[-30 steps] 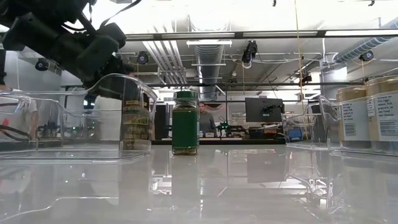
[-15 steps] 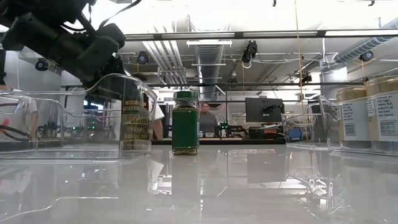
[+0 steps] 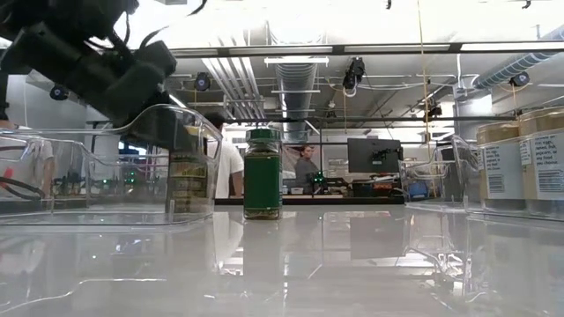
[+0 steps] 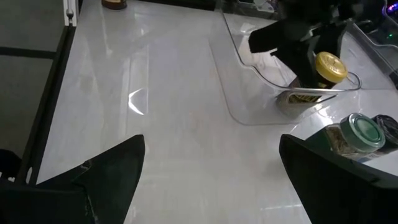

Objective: Sort spices by type
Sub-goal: Put the top yellow spice bottle into the bottom left transparent bin

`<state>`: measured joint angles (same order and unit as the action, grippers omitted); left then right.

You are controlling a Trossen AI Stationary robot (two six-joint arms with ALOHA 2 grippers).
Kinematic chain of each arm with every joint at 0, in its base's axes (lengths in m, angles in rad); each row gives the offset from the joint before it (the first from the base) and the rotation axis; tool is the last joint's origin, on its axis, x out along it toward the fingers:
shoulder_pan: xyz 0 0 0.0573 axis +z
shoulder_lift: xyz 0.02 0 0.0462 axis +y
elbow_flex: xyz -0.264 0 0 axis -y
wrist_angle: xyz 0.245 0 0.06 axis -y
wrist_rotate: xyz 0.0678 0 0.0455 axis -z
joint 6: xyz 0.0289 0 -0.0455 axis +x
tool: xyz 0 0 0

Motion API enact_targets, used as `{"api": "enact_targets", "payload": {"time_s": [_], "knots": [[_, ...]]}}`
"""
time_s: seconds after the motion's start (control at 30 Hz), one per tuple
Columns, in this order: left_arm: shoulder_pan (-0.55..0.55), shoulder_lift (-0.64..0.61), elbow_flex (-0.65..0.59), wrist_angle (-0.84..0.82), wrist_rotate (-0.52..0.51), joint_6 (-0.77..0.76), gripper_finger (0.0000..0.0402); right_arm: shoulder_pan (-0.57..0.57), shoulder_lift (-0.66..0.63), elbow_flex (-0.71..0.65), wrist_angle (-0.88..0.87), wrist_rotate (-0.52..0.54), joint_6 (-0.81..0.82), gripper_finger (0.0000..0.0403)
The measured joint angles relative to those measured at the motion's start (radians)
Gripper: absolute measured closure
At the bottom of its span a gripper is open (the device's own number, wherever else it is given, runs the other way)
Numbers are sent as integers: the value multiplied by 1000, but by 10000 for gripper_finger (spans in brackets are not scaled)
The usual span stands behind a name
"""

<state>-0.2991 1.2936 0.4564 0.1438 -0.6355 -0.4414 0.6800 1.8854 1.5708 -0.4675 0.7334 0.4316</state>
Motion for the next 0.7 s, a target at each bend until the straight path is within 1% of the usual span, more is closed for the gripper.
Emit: {"api": "enact_targets", "payload": {"time_s": [0.2, 0.3, 0.47, 0.53, 0.7], "knots": [[0, -4, 3, 9, -2, 2, 133, 0, 0, -2, 0, 0, 7, 39], [0, -10, 26, -5, -3, 11, 128, 0, 0, -2, 0, 0, 7, 39], [0, -18, 115, -189, 0, 7, 119, 0, 0, -2, 0, 0, 17, 39], [0, -19, 154, -269, 21, -6, 115, 0, 0, -2, 0, 0, 17, 39], [-1, -22, 253, -513, 33, -39, 102, 3, 0, -3, -1, -1, 27, 39]]}}
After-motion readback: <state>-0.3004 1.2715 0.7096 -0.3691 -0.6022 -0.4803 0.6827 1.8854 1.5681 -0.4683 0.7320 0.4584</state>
